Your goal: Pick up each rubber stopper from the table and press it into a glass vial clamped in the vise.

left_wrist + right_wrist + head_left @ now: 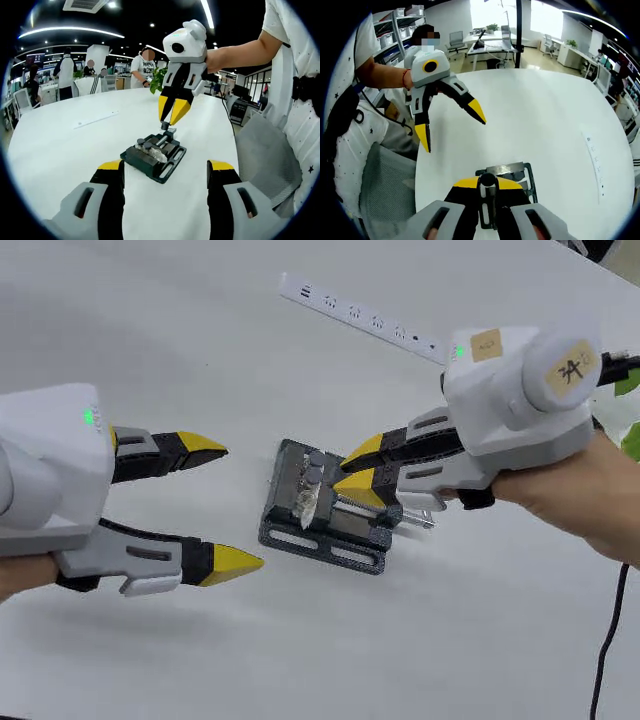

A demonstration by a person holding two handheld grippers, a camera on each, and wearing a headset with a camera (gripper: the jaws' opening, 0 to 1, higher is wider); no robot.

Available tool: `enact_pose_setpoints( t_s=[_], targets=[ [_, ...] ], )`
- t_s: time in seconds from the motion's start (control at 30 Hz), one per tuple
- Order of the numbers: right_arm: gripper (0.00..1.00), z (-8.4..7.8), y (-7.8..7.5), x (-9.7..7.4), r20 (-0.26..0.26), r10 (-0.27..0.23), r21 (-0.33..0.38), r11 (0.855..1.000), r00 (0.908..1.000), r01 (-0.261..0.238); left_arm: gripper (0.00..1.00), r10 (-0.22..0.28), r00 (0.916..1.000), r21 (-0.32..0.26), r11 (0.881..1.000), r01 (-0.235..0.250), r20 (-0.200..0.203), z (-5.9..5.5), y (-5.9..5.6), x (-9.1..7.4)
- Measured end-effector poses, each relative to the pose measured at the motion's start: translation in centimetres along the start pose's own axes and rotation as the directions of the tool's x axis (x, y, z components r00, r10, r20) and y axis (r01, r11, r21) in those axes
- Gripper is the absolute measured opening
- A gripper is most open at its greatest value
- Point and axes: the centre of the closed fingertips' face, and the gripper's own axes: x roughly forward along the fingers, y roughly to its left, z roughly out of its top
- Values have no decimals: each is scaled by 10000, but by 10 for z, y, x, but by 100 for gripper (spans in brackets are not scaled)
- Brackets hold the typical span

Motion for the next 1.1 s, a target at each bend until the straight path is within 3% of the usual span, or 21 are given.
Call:
enact_pose_setpoints(
  t_s=[0.23, 0.5, 1.1],
  targets=[
    [6, -8, -7, 22, -552, 122, 34, 9999, 9984, -120, 80, -143, 9998, 375, 9992, 148, -152, -14, 2, 1],
    [6, -19, -12, 36, -1184, 209, -107, 9997, 9927, -223, 90, -216, 9997, 246, 9995, 213, 125, -15, 3, 2],
    [6, -26, -8, 42, -1506, 421, -145, 9989, 9877, -448, 90, -297, 9993, 130, 9995, 294, 235, -16, 3, 4]
  ],
)
